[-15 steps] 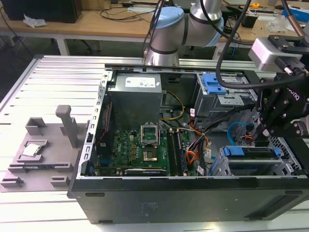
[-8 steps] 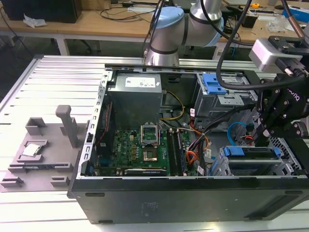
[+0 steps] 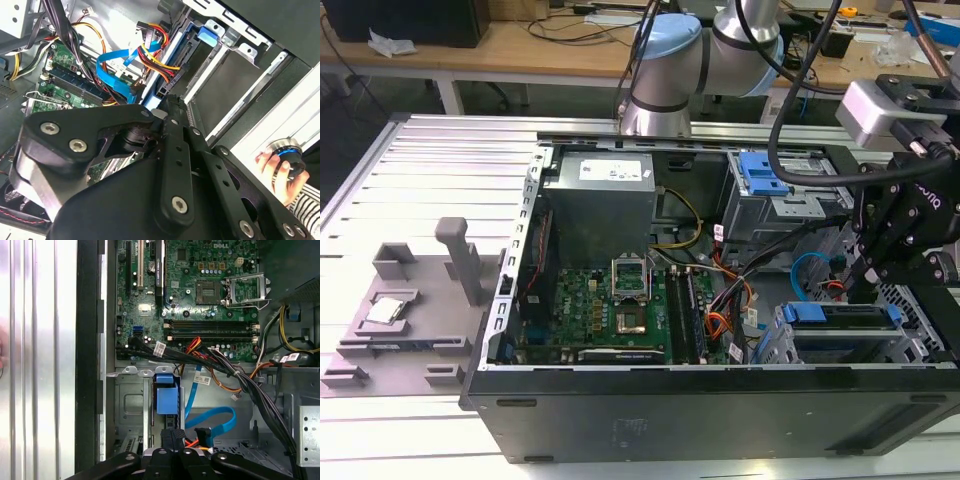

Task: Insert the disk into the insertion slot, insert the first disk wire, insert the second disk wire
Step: 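Insert the first disk wire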

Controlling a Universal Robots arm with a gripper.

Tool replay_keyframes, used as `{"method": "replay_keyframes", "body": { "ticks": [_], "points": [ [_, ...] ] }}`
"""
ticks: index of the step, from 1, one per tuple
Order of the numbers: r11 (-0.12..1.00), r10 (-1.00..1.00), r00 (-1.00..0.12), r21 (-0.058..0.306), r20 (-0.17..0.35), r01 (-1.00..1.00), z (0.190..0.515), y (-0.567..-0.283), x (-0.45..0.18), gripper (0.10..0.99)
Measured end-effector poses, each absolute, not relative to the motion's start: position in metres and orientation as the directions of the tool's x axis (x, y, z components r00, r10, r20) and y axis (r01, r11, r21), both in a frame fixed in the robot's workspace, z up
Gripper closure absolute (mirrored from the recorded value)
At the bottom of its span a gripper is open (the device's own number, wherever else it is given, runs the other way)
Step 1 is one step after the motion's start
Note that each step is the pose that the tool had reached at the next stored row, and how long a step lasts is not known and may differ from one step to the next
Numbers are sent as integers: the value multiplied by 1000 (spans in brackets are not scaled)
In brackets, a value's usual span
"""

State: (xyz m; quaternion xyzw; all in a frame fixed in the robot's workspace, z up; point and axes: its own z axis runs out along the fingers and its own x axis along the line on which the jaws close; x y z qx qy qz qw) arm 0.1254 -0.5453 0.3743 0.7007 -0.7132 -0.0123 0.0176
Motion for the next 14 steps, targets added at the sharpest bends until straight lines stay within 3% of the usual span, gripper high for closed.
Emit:
{"method": "replay_keyframes", "body": {
  "ticks": [2,6,14],
  "points": [
    [18,-1000,-17,42,8,-999,374,-545,125,973],
    [18,-1000,-17,42,8,-999,374,-545,125,725],
    [75,-997,-74,44,8,-996,358,-544,138,725]
  ]
}}
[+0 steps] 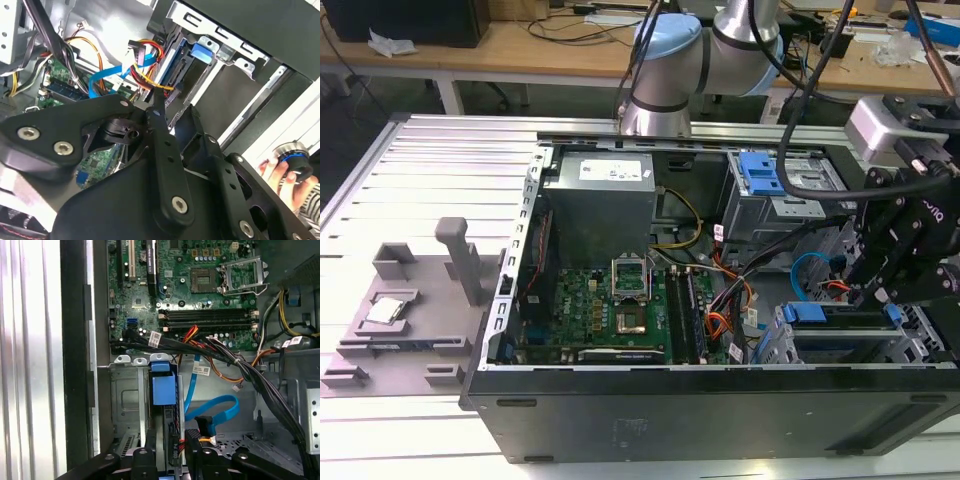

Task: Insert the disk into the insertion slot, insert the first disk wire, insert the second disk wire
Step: 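Insert the first disk wire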

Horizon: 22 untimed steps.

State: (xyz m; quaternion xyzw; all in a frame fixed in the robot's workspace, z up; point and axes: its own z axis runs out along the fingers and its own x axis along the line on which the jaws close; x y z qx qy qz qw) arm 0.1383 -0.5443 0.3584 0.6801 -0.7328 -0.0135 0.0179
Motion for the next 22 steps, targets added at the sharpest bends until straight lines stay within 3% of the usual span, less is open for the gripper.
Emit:
{"method": "replay_keyframes", "body": {
  "ticks": [7,10,22],
  "points": [
    [81,-997,-80,44,9,-996,355,-544,139,725],
    [81,-997,-80,44,9,-996,355,-544,139,922],
    [80,-997,-80,48,10,-996,348,-542,148,922]
  ]
}}
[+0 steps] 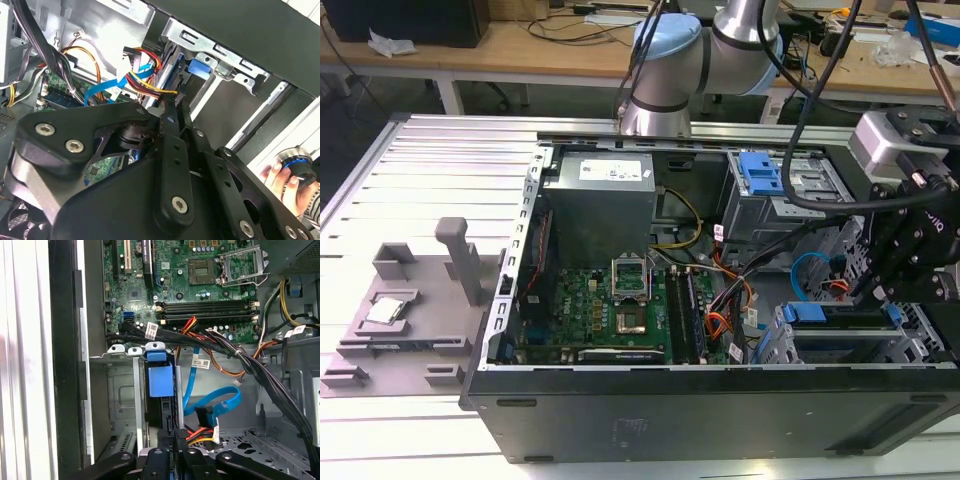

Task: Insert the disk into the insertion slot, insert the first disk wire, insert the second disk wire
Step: 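Insert the first disk wire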

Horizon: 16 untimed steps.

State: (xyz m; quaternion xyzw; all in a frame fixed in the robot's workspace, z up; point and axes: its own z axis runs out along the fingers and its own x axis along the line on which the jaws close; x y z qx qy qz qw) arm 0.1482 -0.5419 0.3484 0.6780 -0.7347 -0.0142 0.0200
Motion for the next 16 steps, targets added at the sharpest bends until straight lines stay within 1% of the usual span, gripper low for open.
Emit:
{"method": "replay_keyframes", "body": {
  "ticks": [16],
  "points": [
    [80,-997,-80,48,10,-996,340,-541,151,922]
  ]
}}
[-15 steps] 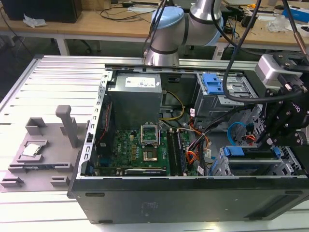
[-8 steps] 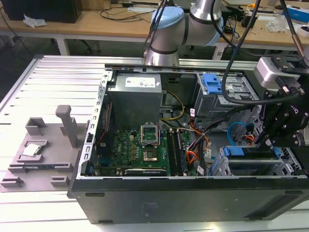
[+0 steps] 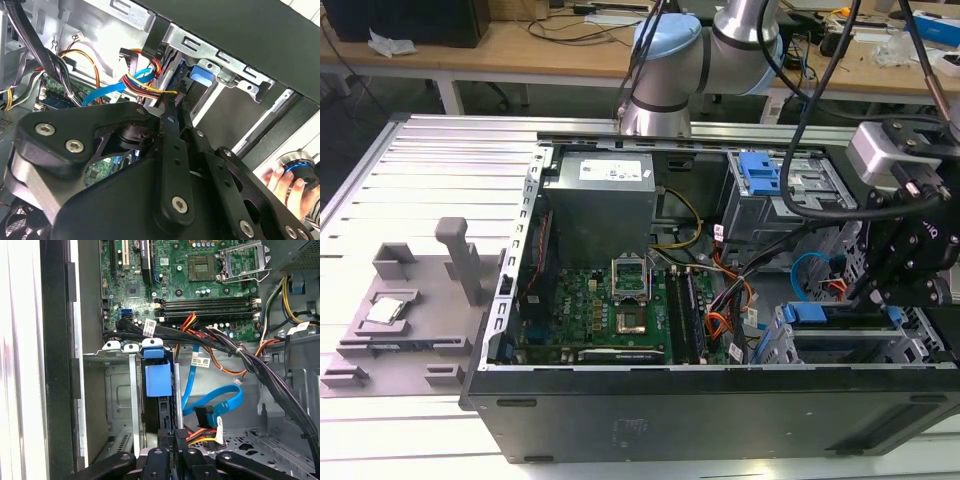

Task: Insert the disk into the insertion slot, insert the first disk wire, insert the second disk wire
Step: 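Insert the first disk wire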

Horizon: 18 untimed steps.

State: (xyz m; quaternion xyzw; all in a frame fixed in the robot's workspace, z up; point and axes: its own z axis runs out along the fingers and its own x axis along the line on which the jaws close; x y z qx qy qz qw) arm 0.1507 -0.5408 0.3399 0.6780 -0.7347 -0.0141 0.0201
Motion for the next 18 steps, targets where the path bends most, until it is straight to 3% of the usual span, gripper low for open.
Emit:
{"method": "replay_keyframes", "body": {
  "ticks": [12,14,15,18],
  "points": [
    [80,-997,-80,48,10,-996,336,-541,152,922],
    [80,-997,-80,48,9,-996,335,-541,151,910],
    [80,-997,-80,48,10,-996,335,-541,151,847],
    [80,-997,-80,48,10,-996,342,-541,151,847]
  ]
}}
